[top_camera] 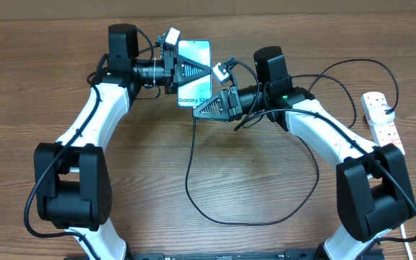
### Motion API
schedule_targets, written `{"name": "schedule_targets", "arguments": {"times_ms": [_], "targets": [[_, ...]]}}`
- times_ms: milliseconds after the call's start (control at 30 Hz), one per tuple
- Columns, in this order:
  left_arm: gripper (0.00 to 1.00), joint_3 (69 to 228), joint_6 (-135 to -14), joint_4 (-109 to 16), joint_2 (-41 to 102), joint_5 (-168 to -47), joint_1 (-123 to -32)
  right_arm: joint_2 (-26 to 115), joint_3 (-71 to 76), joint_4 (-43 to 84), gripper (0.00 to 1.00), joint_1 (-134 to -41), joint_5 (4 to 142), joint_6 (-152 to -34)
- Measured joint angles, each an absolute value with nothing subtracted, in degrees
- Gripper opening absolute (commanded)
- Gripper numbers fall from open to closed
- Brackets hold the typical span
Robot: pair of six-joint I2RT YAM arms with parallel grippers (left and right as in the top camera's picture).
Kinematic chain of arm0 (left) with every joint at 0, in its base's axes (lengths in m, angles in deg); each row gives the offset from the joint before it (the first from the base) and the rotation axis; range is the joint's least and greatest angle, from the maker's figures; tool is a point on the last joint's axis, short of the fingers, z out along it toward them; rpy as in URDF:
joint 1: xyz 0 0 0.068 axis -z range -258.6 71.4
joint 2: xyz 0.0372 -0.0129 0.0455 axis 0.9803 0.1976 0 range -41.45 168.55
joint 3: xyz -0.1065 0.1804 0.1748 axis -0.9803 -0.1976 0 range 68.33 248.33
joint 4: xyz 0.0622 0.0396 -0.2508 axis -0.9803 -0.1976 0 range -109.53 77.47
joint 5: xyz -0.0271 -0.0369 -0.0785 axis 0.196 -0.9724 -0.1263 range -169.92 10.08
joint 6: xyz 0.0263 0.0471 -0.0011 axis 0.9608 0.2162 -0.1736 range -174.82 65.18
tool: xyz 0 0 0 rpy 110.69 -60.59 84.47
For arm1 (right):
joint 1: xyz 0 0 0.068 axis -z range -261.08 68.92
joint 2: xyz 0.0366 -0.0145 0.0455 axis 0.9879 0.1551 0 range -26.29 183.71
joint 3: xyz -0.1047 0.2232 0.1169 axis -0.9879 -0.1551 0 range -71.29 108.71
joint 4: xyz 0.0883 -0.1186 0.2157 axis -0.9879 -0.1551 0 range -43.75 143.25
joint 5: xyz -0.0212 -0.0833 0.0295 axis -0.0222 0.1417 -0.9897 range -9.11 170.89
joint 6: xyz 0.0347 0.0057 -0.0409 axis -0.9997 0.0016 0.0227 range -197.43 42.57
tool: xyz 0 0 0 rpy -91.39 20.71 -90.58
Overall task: Plug charger to phone and switch on socket
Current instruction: 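Push the connector into the port while the left gripper holds the phone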
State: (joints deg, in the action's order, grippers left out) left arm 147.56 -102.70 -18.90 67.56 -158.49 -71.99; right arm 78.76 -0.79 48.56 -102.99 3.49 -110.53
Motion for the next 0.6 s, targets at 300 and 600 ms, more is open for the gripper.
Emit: {"name": "schedule_targets", "arguments": {"times_ms": [300, 600], "targets": [[0.04, 148.0, -102.7, -18.7, 67.6, -159.0, -72.4, 78.8, -1.1, 53.1, 0.23, -103.4, 4.6, -116.2], [0.04, 148.1, -102.7, -20.2, 67.6, -158.8, -70.9, 78.8, -1.2, 55.4, 1.0, -102.3, 9.6, -117.1]]}}
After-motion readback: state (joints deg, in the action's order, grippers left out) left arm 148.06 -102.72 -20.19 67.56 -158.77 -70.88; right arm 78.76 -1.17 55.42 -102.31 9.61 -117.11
